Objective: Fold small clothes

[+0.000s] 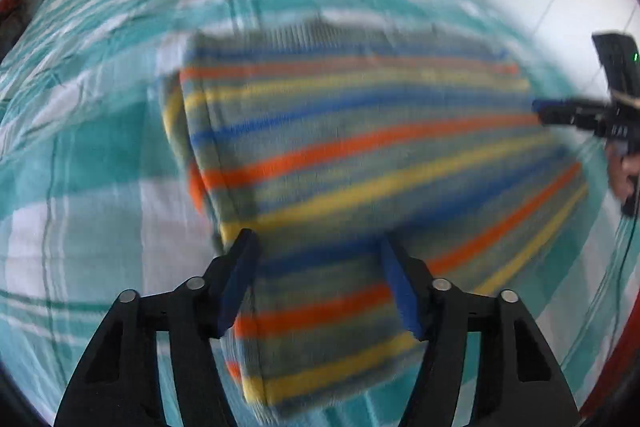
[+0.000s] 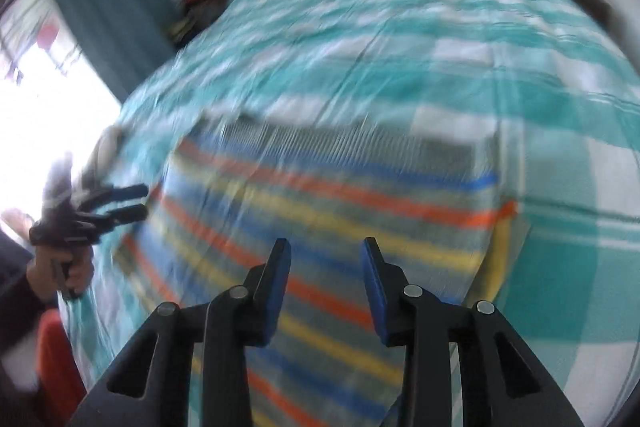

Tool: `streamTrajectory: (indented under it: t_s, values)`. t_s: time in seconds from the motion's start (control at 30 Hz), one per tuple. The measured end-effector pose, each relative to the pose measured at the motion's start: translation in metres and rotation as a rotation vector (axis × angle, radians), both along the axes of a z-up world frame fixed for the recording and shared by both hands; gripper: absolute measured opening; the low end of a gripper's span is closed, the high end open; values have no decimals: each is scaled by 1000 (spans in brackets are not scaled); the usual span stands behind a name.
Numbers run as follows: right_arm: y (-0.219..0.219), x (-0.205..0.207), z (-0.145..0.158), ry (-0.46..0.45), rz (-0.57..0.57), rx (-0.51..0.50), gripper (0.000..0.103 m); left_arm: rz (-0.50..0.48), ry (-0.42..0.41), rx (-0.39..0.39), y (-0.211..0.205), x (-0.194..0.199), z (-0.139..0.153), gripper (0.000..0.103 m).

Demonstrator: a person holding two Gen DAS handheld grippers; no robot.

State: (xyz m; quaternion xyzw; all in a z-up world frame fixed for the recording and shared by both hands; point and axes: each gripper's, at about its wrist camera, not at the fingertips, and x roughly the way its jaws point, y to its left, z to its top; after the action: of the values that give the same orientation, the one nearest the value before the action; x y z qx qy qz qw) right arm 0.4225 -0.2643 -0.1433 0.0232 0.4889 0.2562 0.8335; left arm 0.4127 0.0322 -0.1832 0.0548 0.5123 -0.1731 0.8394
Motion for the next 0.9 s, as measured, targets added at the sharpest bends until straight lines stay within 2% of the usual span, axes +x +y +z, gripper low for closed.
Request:
streamTrajectory:
  t_s: [0.03,0.07,0.1,0.13,0.17,0.23,0.33,0.43,0.5,0.57,0.67,0.73,0.77,0.9]
  values:
    - [-4,-10,-11,16,13,-32,36,-17,-57,24,3,-13,2,61]
    - [-11,-22,-25,44,19,-84,34,-20,-78,59,6,-21,5,61]
    - [-23,-35,-39,67,13,-147,30,0,-67,92,8,-23,10,62]
    - [-33,-47,-42,58,2,-164,30,37,-59,104,11,-25,17,62]
    - [-44,-56,-38,43,-33,-185,34,46,-72,75,12,-28,25,64]
    - [-55,-68,-21,12,-96,-169,36,38,-126,21,4,-34,41,77]
    - [-38,-79,3,-44,-55,-88,36,0,-157,28,-23,-39,39,82]
    - [-14,-85,-13,-3,21,-87,35,3,-92,164,-38,-38,4,82]
    - [-19,-97,-39,33,39,-181,29,50,-83,124,-27,-46,6,81]
    - [-45,-110,-40,14,8,-133,24,52,-99,117,-27,-61,21,80]
    - [-85,-121,-27,37,-110,-114,35,-47,-194,117,-60,-85,45,81]
    - [-101,-117,-18,25,-155,-97,42,-152,-231,81,-102,-96,56,82]
    - [-109,-111,-13,27,-173,-62,47,-210,-240,57,-127,-100,58,82]
    - [-131,-63,-7,84,-248,120,49,-392,-234,0,-219,-98,45,82]
